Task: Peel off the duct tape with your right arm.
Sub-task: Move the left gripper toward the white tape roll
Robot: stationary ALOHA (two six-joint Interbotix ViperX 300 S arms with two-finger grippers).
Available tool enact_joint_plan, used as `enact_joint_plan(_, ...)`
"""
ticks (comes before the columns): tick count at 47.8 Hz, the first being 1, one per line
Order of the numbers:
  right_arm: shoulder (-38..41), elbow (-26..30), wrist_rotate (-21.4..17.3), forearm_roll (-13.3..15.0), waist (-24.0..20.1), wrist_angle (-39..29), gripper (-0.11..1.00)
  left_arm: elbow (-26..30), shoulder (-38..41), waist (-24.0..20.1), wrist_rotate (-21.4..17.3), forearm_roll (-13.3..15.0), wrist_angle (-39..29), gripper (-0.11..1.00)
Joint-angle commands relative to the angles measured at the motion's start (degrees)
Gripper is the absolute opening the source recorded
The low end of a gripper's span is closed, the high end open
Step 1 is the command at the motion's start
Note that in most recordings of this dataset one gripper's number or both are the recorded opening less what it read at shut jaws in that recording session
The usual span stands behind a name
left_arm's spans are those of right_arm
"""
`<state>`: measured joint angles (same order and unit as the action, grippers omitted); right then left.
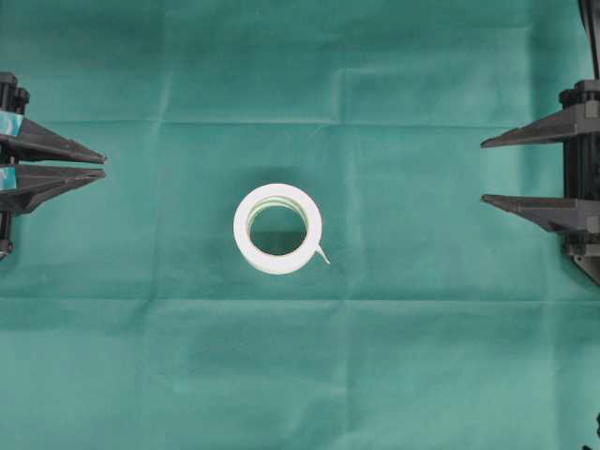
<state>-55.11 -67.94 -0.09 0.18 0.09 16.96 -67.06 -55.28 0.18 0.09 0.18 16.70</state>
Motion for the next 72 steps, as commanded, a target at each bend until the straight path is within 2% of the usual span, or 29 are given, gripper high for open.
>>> enact_joint_plan(1, 0.3, 0.5, -0.1, -0.3, 0.2, 0.3, 0.24, -1.1, 0.1, 0.4, -0.4, 0.5, 0.9, 0.24)
enact_joint_plan(3, 0.2, 0.1, -0.1, -0.1, 0.2, 0.2, 0.22, -1.3, 0.1, 0.4, -0.4, 0.5, 1.0, 0.22)
enact_joint_plan(7, 0.1, -0.4, -0.1, -0.1, 0.2, 0.3, 0.06, -1.5, 0.1, 0.5, -0.4, 0.5, 1.0, 0.05)
enact_joint_plan(10, 0.0, -0.8, -0.3, -0.1, 0.2, 0.3, -0.02, -1.7, 0.1, 0.5, -0.4, 0.5, 0.9, 0.0)
enact_joint_plan(18, 0.3, -1.5, -1.0, 0.0, 0.2, 0.2, -0.09, -2.2, 0.4, 0.5, -0.3, 0.6, 0.7, 0.0)
enact_joint_plan(31, 0.3, -2.0, -1.1, 0.0, 0.2, 0.1, -0.09, -2.8, 0.5, 1.2, 0.3, 0.6, 0.7, 0.01)
enact_joint_plan(33, 0.2, -2.1, -1.2, -0.1, 0.2, 0.2, -0.09, -2.7, 0.5, 1.7, 0.3, 0.6, 0.6, 0.06)
enact_joint_plan(36, 0.2, -2.3, -1.1, -0.1, 0.2, 0.2, -0.05, -2.5, 0.6, 2.2, 0.2, 0.6, 0.6, 0.18)
enact_joint_plan(40, 0.2, -2.3, -1.1, -0.1, 0.2, 0.2, 0.05, -2.5, 0.7, 2.5, -0.1, 0.6, 0.5, 0.4)
enact_joint_plan(46, 0.3, -2.2, -1.1, -0.1, 0.2, 0.2, 0.33, -2.3, 1.1, 2.7, 0.0, 0.6, 0.1, 0.78)
enact_joint_plan(49, 0.2, -2.1, -1.1, -0.1, 0.2, 0.1, 0.52, -1.8, 1.6, 2.5, 0.0, 0.6, 0.0, 0.91)
enact_joint_plan(54, 0.2, -1.9, -1.1, -0.1, 0.2, 0.2, 0.81, -0.7, 3.3, 2.7, -0.2, 0.6, -0.1, 0.92)
enact_joint_plan(55, 0.3, -1.9, -1.1, 0.0, 0.2, 0.2, 0.82, -0.4, 3.9, 2.5, -0.2, 0.6, -0.1, 0.92)
enact_joint_plan(72, 0.6, -1.1, -1.1, 0.0, 0.2, 0.4, 0.82, 6.9, 15.0, 2.7, -0.7, 0.6, 0.3, 0.92)
